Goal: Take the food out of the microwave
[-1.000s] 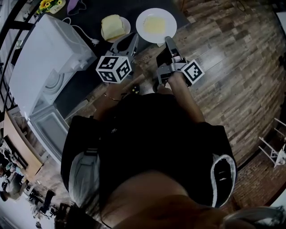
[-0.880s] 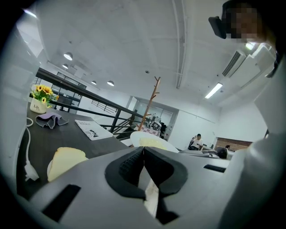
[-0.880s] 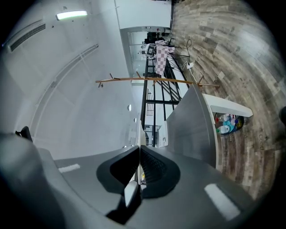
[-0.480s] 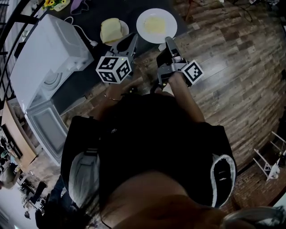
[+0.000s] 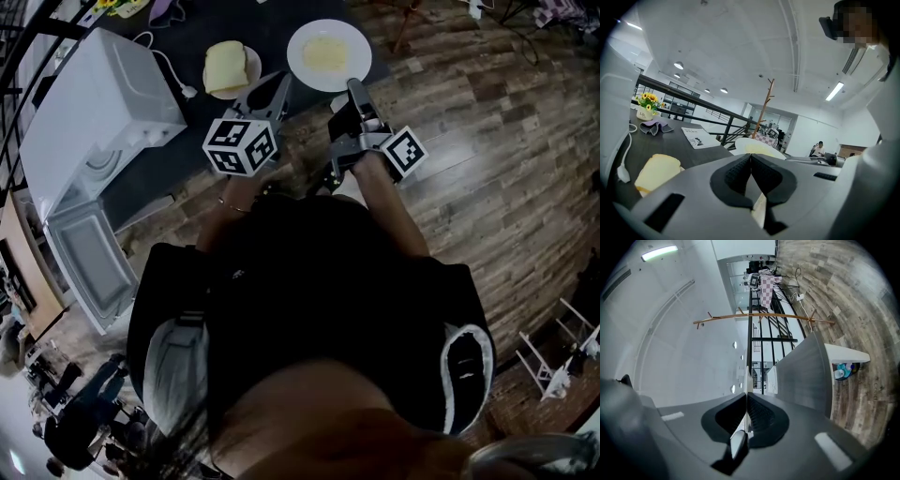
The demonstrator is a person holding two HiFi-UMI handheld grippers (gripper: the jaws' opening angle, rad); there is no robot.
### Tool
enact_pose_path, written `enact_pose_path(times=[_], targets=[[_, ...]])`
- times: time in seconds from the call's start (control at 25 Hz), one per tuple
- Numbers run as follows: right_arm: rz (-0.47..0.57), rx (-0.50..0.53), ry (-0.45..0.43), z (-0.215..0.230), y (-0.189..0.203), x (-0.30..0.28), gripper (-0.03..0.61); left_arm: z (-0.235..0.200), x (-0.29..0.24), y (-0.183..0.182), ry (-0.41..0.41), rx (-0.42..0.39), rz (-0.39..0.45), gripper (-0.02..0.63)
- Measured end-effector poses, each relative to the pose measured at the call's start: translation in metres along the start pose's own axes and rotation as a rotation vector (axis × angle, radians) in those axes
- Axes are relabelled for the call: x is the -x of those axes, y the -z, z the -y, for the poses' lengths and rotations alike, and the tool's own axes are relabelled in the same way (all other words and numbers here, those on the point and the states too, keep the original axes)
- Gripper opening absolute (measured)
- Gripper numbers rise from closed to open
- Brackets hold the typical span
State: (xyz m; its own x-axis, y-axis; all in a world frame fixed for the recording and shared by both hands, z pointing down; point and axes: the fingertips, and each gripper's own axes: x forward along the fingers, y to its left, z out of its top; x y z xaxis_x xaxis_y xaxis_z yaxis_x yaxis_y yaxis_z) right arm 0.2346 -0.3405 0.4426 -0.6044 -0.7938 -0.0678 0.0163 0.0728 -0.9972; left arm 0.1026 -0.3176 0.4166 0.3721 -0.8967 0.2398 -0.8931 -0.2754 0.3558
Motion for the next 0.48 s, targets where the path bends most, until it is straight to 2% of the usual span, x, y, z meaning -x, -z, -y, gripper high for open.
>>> enact_pose_path(times=[0.48], targets=[[-0.090,-0.019,-0.013,0.009,-0.027,-0.019,0.005,0.006,-0.023,-0.001,-0.091,-0.009,0.017,0.007]])
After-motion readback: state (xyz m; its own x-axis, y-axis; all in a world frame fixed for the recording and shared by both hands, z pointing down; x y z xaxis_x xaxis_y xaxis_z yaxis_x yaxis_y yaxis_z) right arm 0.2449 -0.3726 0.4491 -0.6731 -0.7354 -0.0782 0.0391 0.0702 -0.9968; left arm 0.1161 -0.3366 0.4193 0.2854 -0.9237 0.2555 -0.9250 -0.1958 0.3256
